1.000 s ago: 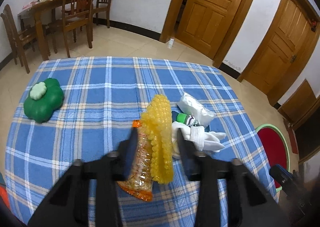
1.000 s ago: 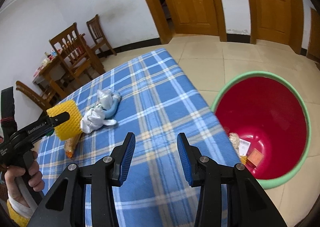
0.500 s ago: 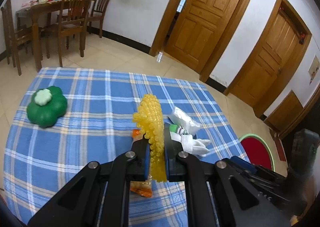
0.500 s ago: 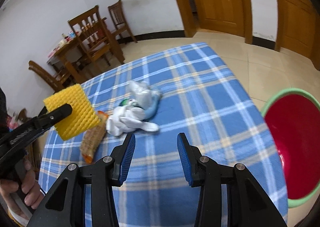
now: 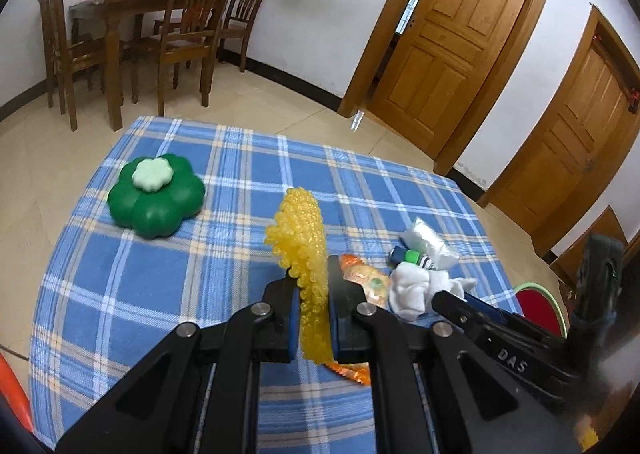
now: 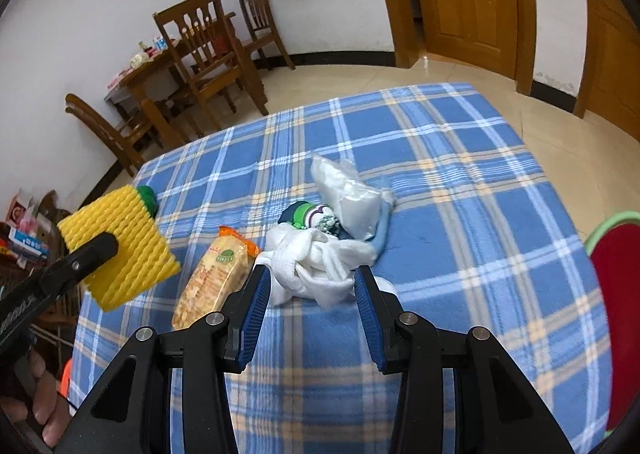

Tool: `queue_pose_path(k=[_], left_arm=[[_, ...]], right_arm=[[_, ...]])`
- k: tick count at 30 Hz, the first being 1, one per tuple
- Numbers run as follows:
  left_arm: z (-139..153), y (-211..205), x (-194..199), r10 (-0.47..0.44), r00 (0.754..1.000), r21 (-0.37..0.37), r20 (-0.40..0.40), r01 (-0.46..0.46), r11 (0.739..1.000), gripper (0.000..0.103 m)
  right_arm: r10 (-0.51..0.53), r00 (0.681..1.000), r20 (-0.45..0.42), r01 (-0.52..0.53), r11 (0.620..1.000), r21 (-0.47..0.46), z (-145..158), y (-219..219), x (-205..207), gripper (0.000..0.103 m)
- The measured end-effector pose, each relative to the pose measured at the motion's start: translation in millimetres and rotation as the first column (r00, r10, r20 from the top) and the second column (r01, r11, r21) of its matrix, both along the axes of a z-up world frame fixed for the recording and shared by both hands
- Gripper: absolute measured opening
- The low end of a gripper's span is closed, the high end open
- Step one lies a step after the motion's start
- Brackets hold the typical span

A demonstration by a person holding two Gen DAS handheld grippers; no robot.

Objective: Collect trash
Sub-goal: 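Grasp the long yellow foam netting with the left tool while the right tool grasps the white cloth, then carry the yellow netting and white cloth over the red bin with both tools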

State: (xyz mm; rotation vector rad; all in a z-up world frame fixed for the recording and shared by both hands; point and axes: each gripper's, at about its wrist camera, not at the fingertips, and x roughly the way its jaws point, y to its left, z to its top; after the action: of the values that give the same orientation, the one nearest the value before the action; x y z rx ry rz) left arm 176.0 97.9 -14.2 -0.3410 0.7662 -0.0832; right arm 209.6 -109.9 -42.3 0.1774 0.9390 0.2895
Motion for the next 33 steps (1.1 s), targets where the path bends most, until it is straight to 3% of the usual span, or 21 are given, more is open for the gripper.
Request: queue_pose_path(k=[1,2,3,6,22,33], left_arm=[[-1,1,-1,0.002,1.000,-0.001,-0.004,-0.002,1.000,0.010],[-3,1,-1,0.004,1.000,-0.002,-0.007,-0.004,1.000,0.010],[-3,0,-2,0.005,1.000,-0.002,-0.009,-0.005,1.000,0.010],[-6,0,-5,0.005,1.000,-0.002,-0.015,-0.005,1.000,0.010],[4,-22,-26,-0.019,1.000,-0.002,-0.016,0.019,1.000,0.010],[16,-61,-39,-0.106,0.994,-0.007,-0.007,0.106,0.994,0.010]], right_arm=[[0.006,1.000,-0.003,-0.006,1.000,0.000,-3,1,1,0.043],[0.011,1.000,-0.003,-0.011,1.000,-0.002,-5,2,2,0.028],[0.020,1.000,-0.005,-0.020,1.000,-0.005,-5,4,1,0.021],[0.031,1.000,-0.001,-0.031,1.000,-0.002,-4,3,-3,0.013],[0.034,0.997,0.063,-0.039,0.996,0.086,25,-32,-59,0.011],[-0.044,0.995,0.085,0.032,0.989,0.143,40,-83,-105,0.011]])
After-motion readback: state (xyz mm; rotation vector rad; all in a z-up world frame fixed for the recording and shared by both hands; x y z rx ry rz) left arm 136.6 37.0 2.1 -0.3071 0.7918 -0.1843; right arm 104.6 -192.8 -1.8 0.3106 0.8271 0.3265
